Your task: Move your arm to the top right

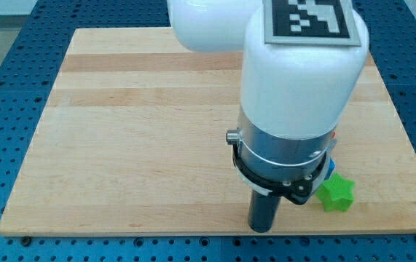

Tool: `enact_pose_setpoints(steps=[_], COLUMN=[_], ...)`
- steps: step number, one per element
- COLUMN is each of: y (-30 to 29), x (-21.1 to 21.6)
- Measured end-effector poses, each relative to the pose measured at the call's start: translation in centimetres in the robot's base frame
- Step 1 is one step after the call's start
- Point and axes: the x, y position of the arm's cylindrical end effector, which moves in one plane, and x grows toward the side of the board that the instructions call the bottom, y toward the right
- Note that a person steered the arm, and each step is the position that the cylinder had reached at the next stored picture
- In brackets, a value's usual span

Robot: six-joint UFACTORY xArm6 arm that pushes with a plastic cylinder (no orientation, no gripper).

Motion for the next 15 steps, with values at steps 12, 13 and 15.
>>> enact_pose_setpoints(steps=[12,13,15], y=[16.1,16.1,16.7], x=[-4.1,-4.1,-6.1])
